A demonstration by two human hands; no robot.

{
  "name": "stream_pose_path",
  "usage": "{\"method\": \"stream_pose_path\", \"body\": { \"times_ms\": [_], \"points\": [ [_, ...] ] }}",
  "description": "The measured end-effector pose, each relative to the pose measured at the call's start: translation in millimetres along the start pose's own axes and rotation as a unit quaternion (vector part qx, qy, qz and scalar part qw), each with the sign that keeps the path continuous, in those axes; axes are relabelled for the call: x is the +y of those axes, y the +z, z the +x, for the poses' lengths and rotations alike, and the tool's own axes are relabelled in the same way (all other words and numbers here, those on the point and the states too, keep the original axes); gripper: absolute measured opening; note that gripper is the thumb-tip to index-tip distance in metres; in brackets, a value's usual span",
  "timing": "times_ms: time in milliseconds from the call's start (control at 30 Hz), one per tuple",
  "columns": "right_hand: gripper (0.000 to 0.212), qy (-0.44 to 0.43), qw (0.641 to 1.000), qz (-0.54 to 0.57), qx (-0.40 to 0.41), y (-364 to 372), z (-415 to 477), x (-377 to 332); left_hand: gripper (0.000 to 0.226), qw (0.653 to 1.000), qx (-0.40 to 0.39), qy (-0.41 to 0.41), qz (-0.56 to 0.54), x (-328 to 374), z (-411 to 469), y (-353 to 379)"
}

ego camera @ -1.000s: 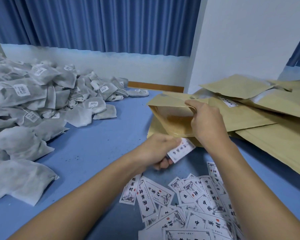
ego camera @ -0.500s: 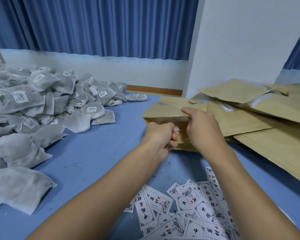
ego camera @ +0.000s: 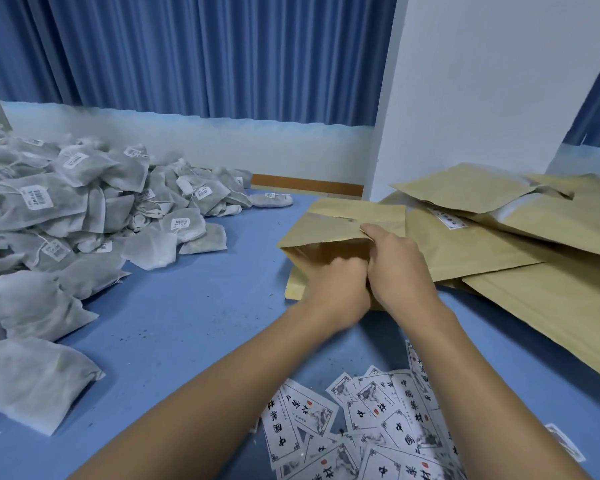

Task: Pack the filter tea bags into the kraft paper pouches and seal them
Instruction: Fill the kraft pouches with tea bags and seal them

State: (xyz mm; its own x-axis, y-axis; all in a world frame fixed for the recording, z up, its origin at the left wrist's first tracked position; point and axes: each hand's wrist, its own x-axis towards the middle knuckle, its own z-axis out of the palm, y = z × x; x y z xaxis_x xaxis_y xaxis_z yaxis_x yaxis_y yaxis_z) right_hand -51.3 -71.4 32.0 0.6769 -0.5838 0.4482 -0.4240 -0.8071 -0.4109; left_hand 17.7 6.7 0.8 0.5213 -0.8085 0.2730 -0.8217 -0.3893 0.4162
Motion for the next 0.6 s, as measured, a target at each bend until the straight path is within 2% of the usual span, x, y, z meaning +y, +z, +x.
{"method": "stream_pose_path", "body": {
  "times_ms": [67,133,167,200,233,267,300,333,367,400,467,533,600],
  "points": [
    [0.063,0.004,1.000,0.003,0.020,0,-2,-1,0.008,0.996,0.011,0.056,0.070,-10,-14,3],
    [0.065,0.001,0.999,-0.003,0.039,2,-3,-5,0.014,0.987,0.040,0.153,0.024,-27,-27,-2],
    [0.066,-0.002,0.999,-0.016,0.036,4,-3,-8,0.016,0.976,0.087,0.198,-0.019,-36,-33,-8],
    [0.066,-0.003,0.999,-0.033,0.024,7,-2,-12,0.017,0.957,0.172,0.226,-0.053,-48,-38,-12],
    [0.065,0.000,0.999,-0.047,0.009,11,-1,-16,0.017,0.933,0.274,0.217,-0.081,-62,-41,-17],
    [0.064,0.007,0.998,-0.058,-0.004,13,1,-18,0.019,0.911,0.359,0.174,-0.101,-76,-40,-22],
    [0.062,0.011,0.998,-0.061,-0.016,17,3,-22,0.020,0.897,0.416,0.107,-0.105,-94,-38,-30],
    [0.061,0.016,0.997,-0.066,-0.024,20,6,-25,0.022,0.895,0.435,0.028,-0.093,-112,-33,-39],
    [0.059,0.017,0.997,-0.070,-0.026,23,8,-28,0.025,0.905,0.417,-0.063,-0.056,-135,-24,-48],
    [0.057,0.016,0.997,-0.075,-0.026,26,11,-32,0.030,0.918,0.365,-0.158,-0.001,-160,-15,-55],
    [0.056,0.017,0.996,-0.087,-0.021,32,15,-38,0.048,0.923,0.221,-0.305,0.072,-206,-4,-68],
    [0.056,0.021,0.995,-0.098,-0.022,38,19,-43,0.073,0.916,0.103,-0.381,0.073,-243,-2,-72],
    [0.057,0.019,0.994,-0.106,-0.022,44,22,-45,0.086,0.907,0.039,-0.411,0.085,-263,-2,-68]
  ]
}}
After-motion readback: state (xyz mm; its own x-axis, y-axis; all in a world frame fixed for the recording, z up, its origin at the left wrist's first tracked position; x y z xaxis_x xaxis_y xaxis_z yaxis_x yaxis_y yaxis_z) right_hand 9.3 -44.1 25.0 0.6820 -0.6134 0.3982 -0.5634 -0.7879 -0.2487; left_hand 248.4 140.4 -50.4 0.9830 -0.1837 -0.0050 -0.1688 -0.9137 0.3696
